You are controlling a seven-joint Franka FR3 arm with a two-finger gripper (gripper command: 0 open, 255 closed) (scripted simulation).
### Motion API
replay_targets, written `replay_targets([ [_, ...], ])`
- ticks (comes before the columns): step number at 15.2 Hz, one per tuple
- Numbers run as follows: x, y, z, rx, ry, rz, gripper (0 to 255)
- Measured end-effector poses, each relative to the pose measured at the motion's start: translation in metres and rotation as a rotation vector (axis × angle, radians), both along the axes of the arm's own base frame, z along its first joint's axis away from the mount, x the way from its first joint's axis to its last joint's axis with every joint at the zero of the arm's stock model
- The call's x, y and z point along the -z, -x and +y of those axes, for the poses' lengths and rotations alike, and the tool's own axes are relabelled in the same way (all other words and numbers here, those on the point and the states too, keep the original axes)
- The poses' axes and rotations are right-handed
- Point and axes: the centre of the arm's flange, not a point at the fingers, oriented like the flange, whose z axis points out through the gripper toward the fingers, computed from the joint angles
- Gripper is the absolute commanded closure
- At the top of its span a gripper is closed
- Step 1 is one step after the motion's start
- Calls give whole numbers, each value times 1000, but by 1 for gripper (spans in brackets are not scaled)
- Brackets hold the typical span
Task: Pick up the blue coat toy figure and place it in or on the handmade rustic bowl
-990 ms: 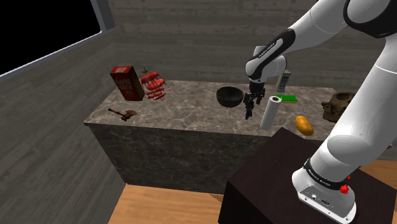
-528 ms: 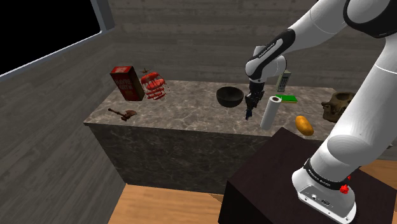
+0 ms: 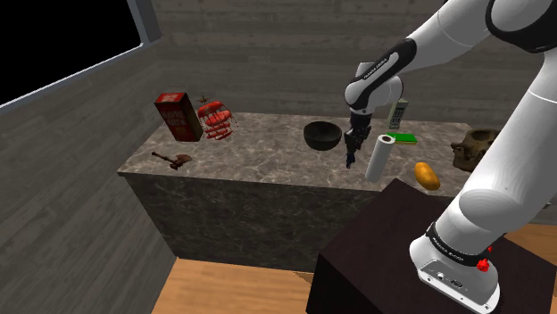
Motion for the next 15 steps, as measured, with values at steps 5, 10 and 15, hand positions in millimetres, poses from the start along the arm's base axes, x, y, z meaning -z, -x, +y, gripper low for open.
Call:
replay_targets([
  [5,-23,1,1,0,0,0,255],
  [10,-51,-2,1,0,0,0,255],
  [15,-77,-1,0,0,0,0,255],
])
